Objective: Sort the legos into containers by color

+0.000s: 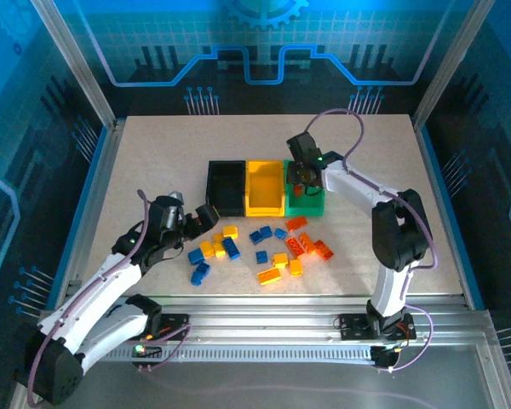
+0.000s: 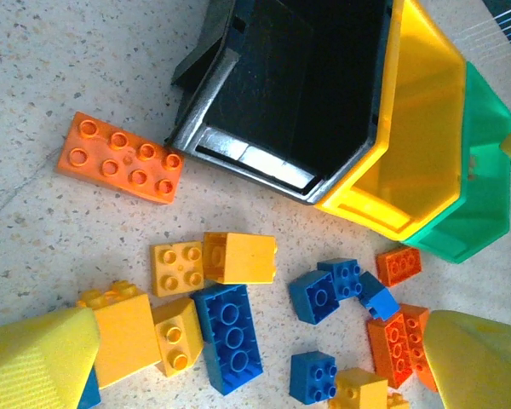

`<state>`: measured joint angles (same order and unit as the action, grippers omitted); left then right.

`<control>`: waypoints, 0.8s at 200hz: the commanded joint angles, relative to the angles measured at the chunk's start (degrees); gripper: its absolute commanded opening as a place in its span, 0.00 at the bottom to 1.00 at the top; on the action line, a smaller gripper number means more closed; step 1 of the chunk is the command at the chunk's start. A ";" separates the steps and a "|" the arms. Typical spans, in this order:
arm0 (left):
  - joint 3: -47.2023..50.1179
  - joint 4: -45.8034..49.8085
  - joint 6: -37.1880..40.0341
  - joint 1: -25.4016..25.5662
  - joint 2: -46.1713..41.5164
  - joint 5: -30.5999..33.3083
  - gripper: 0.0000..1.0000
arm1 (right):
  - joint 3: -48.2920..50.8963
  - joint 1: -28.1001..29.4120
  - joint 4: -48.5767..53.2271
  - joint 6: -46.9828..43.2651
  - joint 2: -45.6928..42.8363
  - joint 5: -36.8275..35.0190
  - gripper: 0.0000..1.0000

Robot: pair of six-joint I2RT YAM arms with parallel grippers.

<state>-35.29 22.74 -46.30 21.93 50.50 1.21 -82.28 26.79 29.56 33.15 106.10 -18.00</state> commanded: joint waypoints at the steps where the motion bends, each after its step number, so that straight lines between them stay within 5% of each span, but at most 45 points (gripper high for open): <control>1: -2.15 1.82 3.23 0.30 0.09 -1.16 0.99 | -2.93 -0.86 2.10 0.95 1.19 -0.46 0.51; 44: -3.37 2.05 5.23 0.32 1.69 -3.36 0.99 | -1.75 -0.61 0.75 1.22 -2.82 1.64 0.70; 101: -4.79 6.66 7.02 0.24 7.46 2.46 0.76 | 10.38 4.08 -2.35 0.71 -14.87 1.31 0.70; 160: -5.48 0.71 12.68 7.12 16.75 -0.11 0.80 | 21.30 5.56 -5.05 2.62 -21.74 1.26 0.70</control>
<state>-38.92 25.06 -37.04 25.28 63.83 1.67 -64.25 31.97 25.76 34.30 86.85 -16.32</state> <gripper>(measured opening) 0.811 0.704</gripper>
